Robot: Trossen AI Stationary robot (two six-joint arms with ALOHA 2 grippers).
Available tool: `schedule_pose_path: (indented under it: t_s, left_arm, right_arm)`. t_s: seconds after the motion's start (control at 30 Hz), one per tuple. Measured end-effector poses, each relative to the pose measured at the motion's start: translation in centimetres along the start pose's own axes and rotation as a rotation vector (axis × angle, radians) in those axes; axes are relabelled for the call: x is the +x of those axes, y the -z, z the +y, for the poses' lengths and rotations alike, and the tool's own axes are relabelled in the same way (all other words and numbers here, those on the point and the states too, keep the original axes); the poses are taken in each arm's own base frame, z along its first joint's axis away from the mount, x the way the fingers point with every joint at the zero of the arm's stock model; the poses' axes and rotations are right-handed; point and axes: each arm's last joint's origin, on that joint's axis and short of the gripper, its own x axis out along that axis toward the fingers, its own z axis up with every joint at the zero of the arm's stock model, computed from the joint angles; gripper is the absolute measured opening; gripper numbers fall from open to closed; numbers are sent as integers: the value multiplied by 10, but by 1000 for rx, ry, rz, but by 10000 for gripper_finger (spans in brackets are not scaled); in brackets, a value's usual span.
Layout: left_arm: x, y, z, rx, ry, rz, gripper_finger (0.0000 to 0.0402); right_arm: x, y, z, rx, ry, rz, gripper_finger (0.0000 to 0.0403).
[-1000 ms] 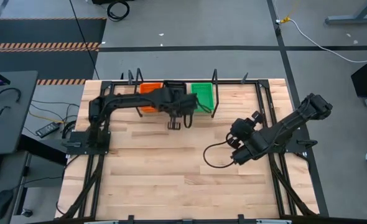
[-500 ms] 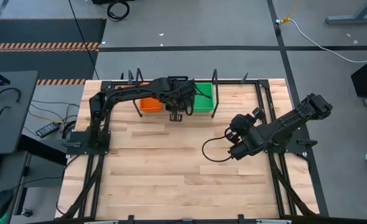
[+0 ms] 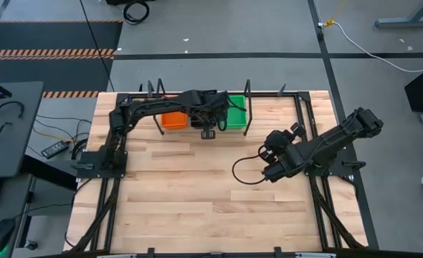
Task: Stack baskets on shelf by color
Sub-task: Stack the black bin on top of the black bin on the shelf
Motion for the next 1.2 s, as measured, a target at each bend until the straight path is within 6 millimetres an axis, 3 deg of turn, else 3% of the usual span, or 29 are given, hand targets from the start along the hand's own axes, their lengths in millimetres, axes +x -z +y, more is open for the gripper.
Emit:
schedule_pose_path:
  t_s: [0.77, 1.2]
  left_arm:
    - [-1, 2, -2, -49, -24, 35, 5]
    - [-1, 1, 1, -110, -23, 13, 104]
  right_arm:
    - [0, -1, 0, -25, 5, -15, 126]
    - [0, -1, 0, -25, 5, -15, 126]
